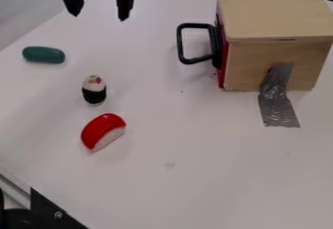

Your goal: Open the drawer

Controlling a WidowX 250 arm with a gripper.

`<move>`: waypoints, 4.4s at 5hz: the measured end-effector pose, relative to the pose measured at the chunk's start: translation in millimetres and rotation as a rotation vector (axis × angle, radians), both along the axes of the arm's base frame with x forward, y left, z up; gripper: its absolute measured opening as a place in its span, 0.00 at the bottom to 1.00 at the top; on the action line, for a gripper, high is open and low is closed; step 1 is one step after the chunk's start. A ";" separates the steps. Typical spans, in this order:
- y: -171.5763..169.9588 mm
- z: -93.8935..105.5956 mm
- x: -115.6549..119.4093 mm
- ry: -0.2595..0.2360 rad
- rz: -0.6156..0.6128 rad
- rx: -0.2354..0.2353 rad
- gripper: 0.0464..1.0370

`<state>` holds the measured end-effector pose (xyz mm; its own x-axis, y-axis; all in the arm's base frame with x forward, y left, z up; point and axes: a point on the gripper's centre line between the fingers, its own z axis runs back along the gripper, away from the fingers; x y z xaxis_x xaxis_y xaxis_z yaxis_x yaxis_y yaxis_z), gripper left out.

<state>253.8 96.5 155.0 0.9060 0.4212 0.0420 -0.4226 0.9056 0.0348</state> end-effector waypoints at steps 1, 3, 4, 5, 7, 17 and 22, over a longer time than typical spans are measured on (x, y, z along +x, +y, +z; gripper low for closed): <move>-0.9 -7.2 -1.4 0.026 0.002 -0.009 0.96; -8.0 -42.9 29.2 0.083 0.046 0.007 0.96; -7.6 -54.8 46.0 0.073 0.071 0.019 0.96; -11.7 -67.3 59.2 0.055 0.069 0.008 0.96; -22.7 -81.1 84.2 0.038 0.066 0.032 0.96; 2.8 -121.9 138.3 0.116 0.110 -0.033 0.13; 41.6 -128.7 130.6 0.171 0.089 0.024 0.06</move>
<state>384.4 138.1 26.3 0.8602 0.5005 -0.0980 -0.4869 0.8631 0.1342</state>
